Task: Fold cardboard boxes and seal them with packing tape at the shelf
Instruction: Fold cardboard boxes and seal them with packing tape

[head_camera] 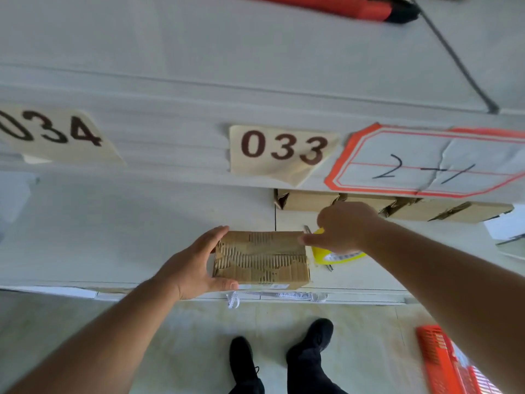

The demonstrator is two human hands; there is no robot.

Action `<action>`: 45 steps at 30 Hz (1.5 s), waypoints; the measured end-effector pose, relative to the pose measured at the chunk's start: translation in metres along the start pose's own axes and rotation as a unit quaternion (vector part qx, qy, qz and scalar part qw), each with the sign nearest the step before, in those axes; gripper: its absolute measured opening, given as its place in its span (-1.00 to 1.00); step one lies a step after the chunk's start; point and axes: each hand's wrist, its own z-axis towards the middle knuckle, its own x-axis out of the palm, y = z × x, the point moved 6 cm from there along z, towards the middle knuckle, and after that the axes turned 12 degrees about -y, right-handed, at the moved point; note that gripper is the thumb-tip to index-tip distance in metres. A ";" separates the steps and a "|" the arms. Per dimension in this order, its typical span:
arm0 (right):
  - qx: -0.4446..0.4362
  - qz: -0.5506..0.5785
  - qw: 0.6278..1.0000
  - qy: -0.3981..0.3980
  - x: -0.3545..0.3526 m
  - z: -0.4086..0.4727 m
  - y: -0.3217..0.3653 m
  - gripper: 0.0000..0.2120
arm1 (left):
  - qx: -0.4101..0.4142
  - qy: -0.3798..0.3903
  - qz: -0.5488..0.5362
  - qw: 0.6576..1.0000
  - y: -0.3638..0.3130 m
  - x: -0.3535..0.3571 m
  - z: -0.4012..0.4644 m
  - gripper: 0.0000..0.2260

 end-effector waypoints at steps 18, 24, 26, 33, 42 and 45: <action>0.100 0.105 0.989 0.024 0.060 -0.008 -0.018 -0.27 | -0.010 0.007 0.002 1.000 0.005 0.004 0.001 0.17; 0.116 0.137 0.982 0.053 0.077 -0.006 -0.019 -0.24 | -0.017 0.020 0.021 0.999 0.004 0.005 0.000 0.18; 0.116 0.158 0.978 0.065 0.080 -0.005 -0.020 -0.20 | 0.013 0.000 0.107 0.994 -0.002 0.001 0.003 0.21; 0.111 0.195 0.969 0.100 0.086 -0.009 -0.014 -0.27 | 0.216 0.008 0.330 0.919 -0.126 0.081 0.036 0.11; 0.092 0.252 0.960 0.081 0.042 -0.026 -0.029 -0.33 | 0.247 -0.080 0.168 0.951 -0.167 0.073 0.044 -0.04; 0.077 0.515 0.837 0.164 0.001 -0.043 -0.025 -0.10 | 0.221 -0.139 0.026 0.965 -0.168 0.044 0.033 -0.07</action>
